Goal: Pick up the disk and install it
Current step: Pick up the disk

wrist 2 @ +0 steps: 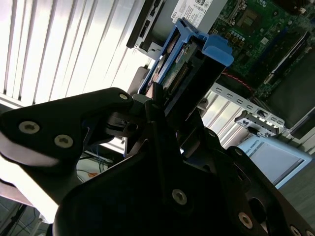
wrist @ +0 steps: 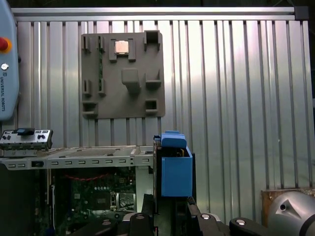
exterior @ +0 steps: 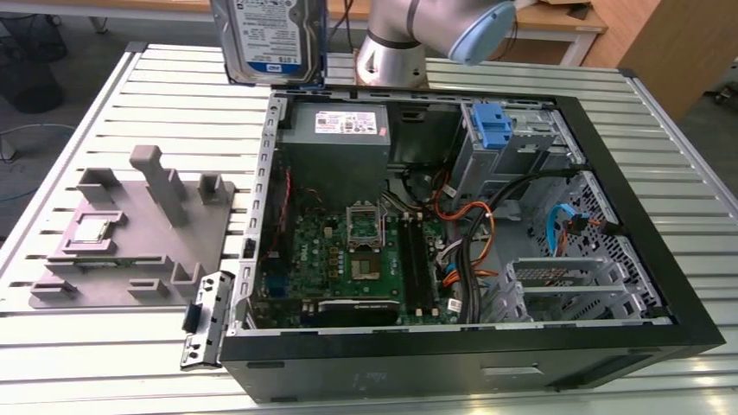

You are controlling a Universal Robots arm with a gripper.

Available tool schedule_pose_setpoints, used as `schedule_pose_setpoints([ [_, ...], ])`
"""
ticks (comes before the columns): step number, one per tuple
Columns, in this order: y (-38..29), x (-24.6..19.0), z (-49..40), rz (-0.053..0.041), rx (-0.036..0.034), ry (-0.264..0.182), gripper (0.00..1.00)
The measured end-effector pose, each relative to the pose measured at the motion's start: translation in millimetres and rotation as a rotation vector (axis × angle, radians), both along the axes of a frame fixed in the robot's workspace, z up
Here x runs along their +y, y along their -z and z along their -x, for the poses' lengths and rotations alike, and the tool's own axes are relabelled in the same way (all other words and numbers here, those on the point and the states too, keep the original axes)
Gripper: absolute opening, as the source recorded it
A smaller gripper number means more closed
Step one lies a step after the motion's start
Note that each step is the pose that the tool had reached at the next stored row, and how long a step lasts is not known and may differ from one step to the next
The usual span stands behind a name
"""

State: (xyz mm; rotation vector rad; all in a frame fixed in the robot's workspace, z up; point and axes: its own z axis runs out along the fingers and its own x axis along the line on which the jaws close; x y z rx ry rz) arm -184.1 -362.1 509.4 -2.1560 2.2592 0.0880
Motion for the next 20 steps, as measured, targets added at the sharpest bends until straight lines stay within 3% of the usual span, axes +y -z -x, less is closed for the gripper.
schedule_pose_setpoints([
  [20, 0.0, 0.0, -20.3, 0.0000, 0.0000, 0.000, 0.35],
])
